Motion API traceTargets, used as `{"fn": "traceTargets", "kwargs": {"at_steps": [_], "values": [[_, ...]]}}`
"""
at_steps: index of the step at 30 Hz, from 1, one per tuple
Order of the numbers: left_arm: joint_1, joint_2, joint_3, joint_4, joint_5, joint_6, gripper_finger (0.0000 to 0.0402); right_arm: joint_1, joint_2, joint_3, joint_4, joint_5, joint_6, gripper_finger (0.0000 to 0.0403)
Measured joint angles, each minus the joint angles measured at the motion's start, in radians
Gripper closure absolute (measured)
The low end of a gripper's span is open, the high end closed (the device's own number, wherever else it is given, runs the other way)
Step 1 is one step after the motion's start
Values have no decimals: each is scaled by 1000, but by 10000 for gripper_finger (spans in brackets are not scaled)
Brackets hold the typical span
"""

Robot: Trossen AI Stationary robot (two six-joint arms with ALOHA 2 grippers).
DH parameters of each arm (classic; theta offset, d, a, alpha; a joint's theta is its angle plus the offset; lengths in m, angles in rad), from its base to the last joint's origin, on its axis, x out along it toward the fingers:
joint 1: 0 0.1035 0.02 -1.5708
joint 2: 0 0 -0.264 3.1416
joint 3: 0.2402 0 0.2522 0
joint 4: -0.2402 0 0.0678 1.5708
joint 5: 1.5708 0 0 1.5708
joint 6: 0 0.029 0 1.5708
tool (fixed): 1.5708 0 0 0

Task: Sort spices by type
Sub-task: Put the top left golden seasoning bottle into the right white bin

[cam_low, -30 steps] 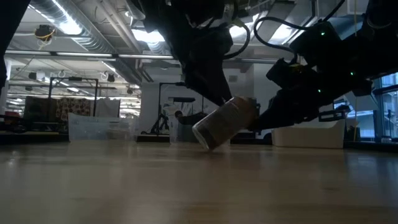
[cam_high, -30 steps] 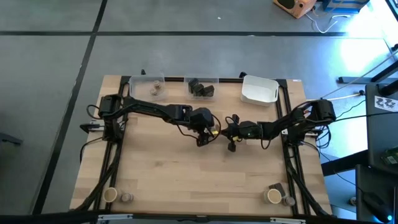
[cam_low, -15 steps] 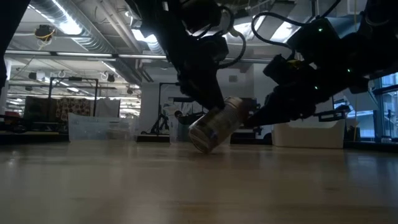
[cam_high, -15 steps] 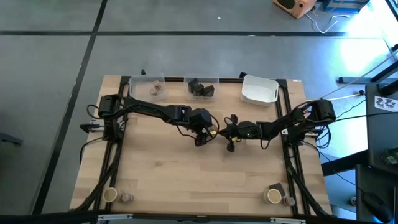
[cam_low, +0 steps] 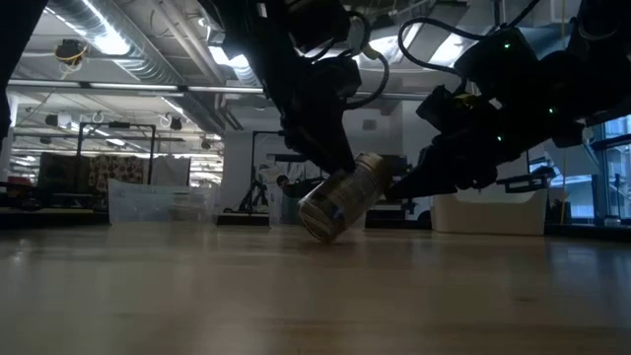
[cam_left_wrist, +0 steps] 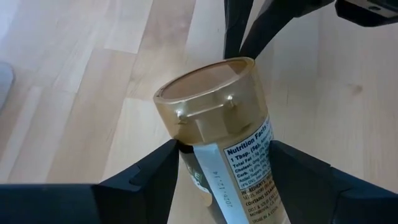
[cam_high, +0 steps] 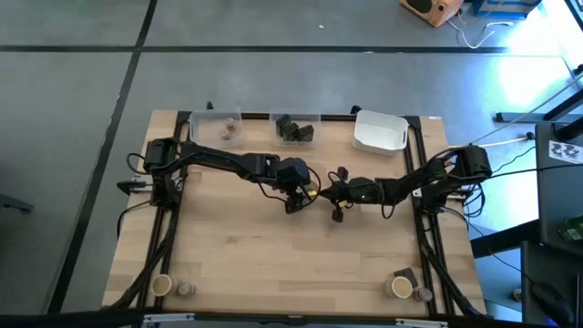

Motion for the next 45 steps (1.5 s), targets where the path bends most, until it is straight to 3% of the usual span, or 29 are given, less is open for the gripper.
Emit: {"fn": "traceTargets", "kwargs": {"at_steps": [34,45], "values": [[-13,-12,2,-52,-17,-22,176,0,-20,30,-18,4,-215,391],[-1,-11,1,-37,-63,-96,168,-2,-20,30,-15,15,-237,391]]}}
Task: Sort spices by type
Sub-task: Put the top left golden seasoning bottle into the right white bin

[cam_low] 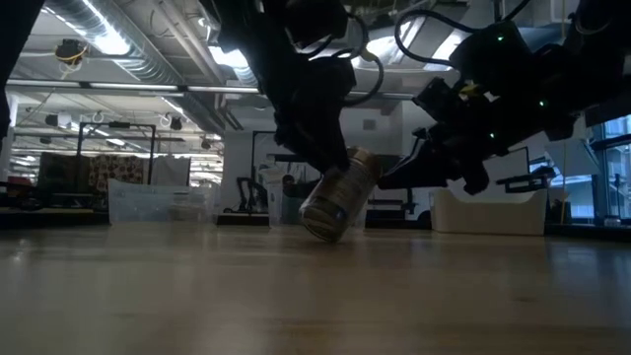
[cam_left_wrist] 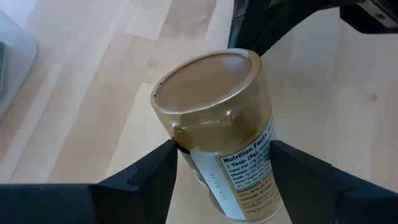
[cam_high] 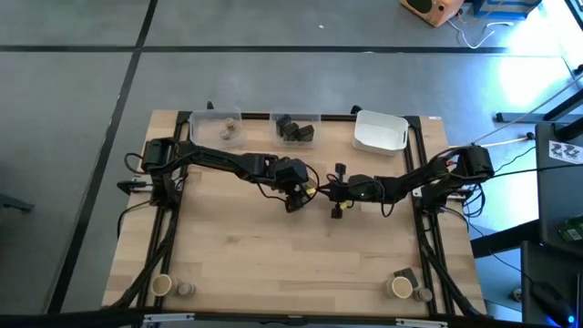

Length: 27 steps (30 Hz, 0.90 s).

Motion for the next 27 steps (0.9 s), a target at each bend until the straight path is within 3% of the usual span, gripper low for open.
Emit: {"fn": "traceTargets", "kwargs": {"at_steps": [9,27], "values": [[4,5,-1,51,-13,-21,95,4,-5,10,69,-24,-23,391],[2,-7,0,-29,-7,27,89,2,-8,36,7,-34,-14,391]]}}
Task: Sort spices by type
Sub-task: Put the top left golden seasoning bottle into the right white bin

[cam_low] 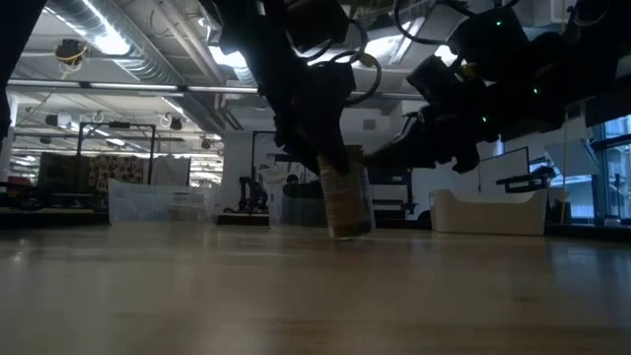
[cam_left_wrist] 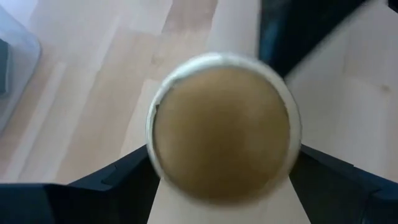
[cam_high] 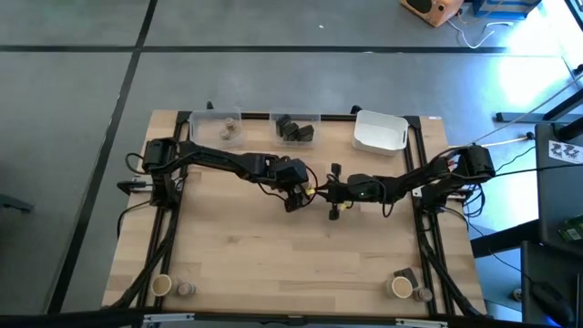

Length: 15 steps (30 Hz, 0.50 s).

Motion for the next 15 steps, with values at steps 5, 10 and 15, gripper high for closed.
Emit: {"fn": "traceTargets", "kwargs": {"at_steps": [5,10,15], "values": [[-1,-25,0,-21,0,3,89,0,-34,-1,-93,29,36,391],[-4,-50,1,-102,-3,6,89,0,-93,-3,-170,36,57,391],[-40,-85,1,-240,-35,-19,89,0,-155,9,-219,22,150,388]]}}
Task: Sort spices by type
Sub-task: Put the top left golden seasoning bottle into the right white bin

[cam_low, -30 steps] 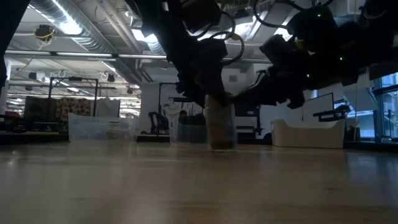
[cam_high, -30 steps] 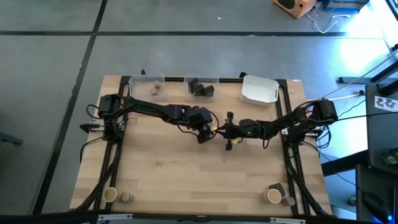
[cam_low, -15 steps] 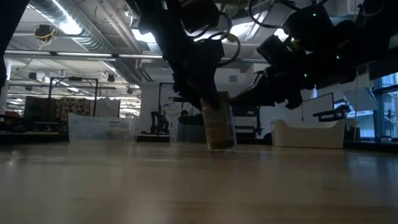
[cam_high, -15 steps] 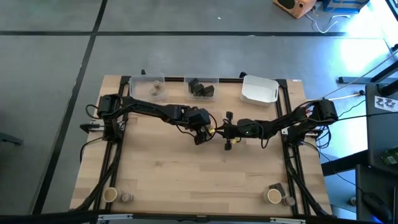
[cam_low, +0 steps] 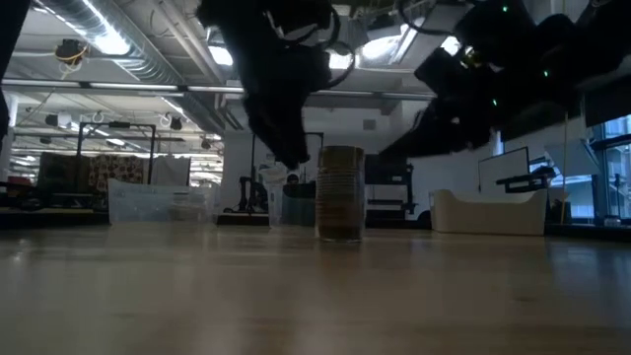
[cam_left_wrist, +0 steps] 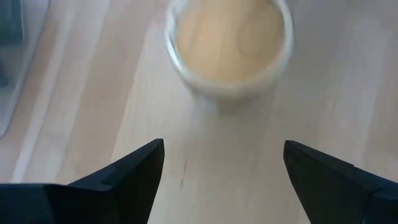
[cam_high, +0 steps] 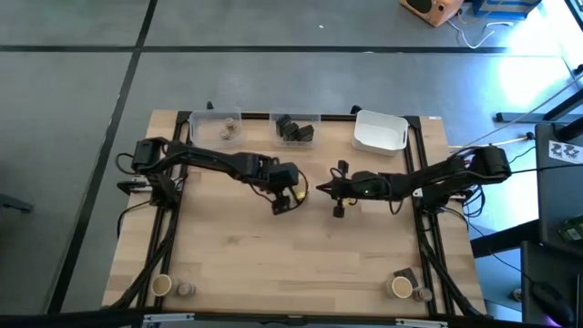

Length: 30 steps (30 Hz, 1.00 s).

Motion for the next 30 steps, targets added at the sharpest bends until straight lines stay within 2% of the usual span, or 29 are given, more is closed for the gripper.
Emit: {"fn": "traceTargets", "kwargs": {"at_steps": [4,8,15,18,23,30], "values": [[-63,-9,-24,-45,-108,-2,89,0,-38,70,-90,0,28,354],[-104,-11,-141,19,-162,23,89,0,-32,148,-142,-52,30,277],[-111,-20,-377,322,-173,-28,89,-1,71,294,-278,-21,29,118],[-111,-38,-440,414,-173,-35,89,-1,124,373,-385,0,30,68],[-111,-46,-494,514,-173,-32,89,-6,180,466,-498,26,55,24],[-111,-45,-517,584,-172,-10,89,-37,233,495,-543,-18,155,16]]}}
